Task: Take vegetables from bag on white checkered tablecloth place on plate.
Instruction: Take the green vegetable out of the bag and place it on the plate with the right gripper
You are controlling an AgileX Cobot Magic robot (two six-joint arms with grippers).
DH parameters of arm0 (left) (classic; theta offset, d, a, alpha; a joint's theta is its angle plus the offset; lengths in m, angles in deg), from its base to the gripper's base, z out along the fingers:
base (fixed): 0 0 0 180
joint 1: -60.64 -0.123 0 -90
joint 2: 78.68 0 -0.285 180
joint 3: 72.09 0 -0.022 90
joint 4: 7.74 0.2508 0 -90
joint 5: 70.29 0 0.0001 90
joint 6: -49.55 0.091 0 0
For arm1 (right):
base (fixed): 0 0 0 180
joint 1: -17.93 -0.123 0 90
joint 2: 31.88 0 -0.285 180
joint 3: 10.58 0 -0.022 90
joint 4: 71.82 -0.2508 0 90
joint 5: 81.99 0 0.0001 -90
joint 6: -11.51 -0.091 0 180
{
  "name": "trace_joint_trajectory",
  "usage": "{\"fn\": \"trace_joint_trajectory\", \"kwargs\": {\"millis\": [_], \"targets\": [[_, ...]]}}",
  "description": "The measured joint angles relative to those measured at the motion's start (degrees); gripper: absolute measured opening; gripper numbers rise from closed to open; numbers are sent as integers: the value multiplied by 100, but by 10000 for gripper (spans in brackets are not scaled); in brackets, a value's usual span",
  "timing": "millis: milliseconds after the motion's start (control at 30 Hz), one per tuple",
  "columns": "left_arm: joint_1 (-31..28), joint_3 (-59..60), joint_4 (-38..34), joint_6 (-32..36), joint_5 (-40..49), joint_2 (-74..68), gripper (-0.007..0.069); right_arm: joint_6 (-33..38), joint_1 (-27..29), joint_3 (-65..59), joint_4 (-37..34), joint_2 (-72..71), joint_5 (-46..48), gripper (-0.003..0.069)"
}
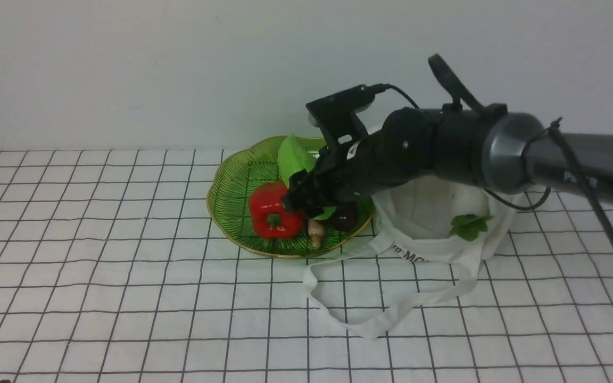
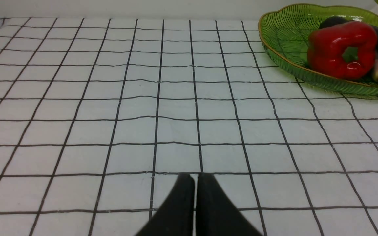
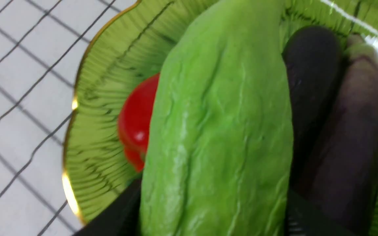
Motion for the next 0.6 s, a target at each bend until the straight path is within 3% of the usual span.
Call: {"fn": "trace_joint_trajectory", "kwargs": {"millis": [100, 200, 467, 600], "targets": [[0, 0, 0, 0, 0, 0, -8, 0, 0, 0, -7, 137, -391, 593], [0, 0, 0, 0, 0, 0, -8, 0, 0, 0, -18, 154, -476, 669], [0, 0, 0, 0, 0, 0, -8, -23, 55, -22, -19, -362, 376, 687], [0, 0, 0, 0, 0, 0, -8, -6, 165, -28, 9, -1433, 1121, 626]]}}
